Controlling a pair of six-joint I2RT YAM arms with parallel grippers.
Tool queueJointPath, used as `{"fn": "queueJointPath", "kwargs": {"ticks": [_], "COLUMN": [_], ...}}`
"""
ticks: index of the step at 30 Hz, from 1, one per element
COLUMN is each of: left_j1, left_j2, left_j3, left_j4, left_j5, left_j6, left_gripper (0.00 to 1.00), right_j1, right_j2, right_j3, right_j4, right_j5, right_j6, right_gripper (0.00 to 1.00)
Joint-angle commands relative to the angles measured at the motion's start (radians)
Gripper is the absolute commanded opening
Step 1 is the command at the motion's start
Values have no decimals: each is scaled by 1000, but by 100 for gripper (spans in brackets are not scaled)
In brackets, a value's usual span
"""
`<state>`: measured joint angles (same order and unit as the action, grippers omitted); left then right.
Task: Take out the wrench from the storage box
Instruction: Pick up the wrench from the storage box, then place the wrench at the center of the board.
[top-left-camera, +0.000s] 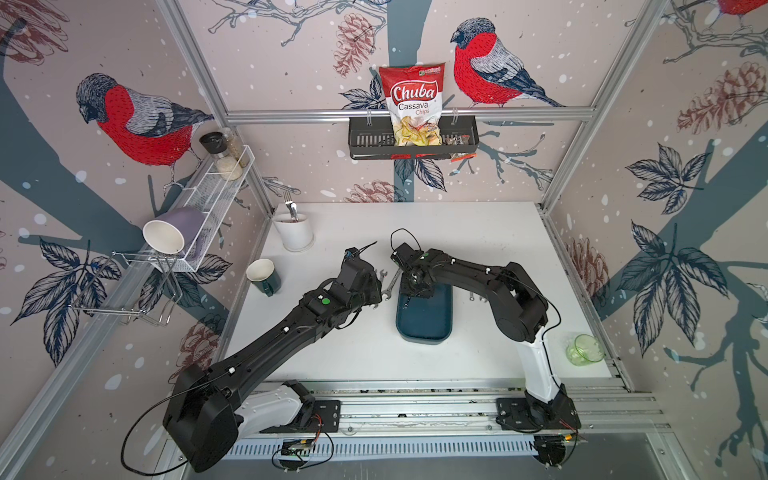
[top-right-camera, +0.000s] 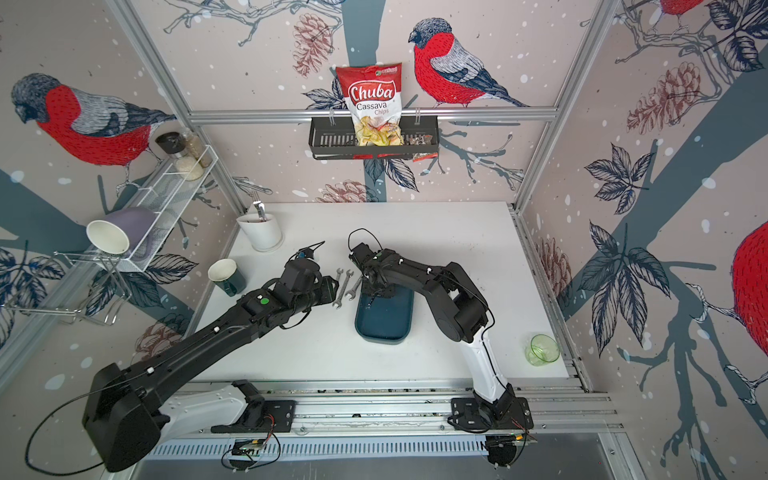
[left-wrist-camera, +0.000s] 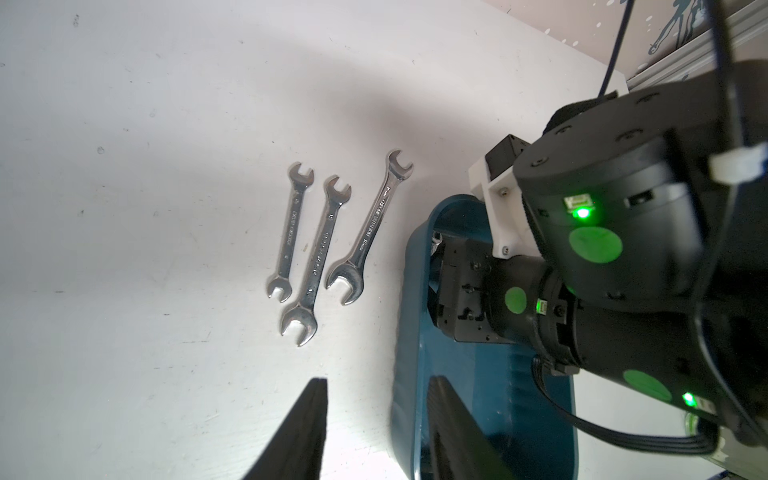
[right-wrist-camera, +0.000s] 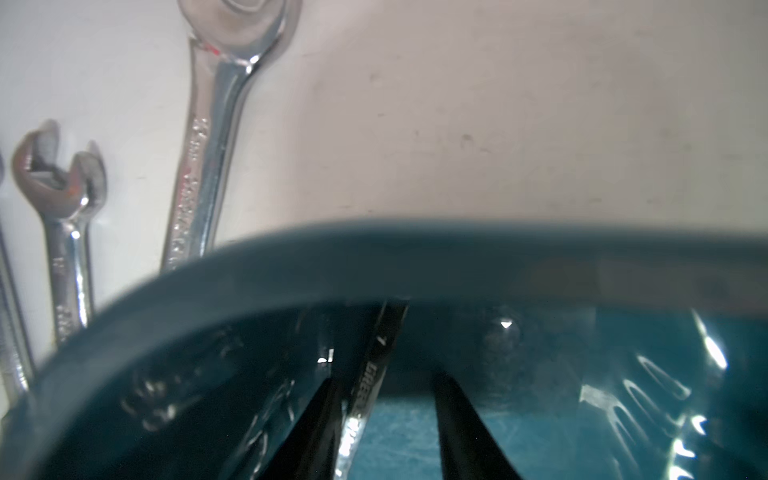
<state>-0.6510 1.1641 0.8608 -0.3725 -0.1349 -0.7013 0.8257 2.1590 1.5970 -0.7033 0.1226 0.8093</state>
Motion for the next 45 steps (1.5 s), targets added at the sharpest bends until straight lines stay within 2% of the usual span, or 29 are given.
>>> {"fn": "queueJointPath", "kwargs": {"ticks": [1,6,9,14,23,35,38,45], "left_j1": [3,3,4,4,5,7,8,10], "left_j2": [-9,-20,-21,-26,-24,-21,-21,-15], "left_j3": [7,4,1,3,5,4,4,4], "left_j4": [-11,-14,-17,-21,-28,-31,-32,-32], "left_j5": [-21,-26,-25,-30,-35,-37,-38,-36], "left_j6": [15,15,16,19,24,25,26,26], "left_gripper": [44,44,44,44,44,45,44,44], "right_j1": [1,3,1,-3,-3,-26,-57,-210], "right_j2": [28,25,15,-11,-103,-306,-351,-455], "right_j3": [-18,-32,-49,-79,-82,0,0,-86], "right_j4": [-59,-59,-50,-39,-56,-184,-204,-183], "right_j5": [-9,-10,-7,-6,-6,54,74,73], "right_j6": [-11,-25,-30,-30,-53,-114,-134,-201], "right_gripper": [36,23,10,2,0,0,0,0]}}
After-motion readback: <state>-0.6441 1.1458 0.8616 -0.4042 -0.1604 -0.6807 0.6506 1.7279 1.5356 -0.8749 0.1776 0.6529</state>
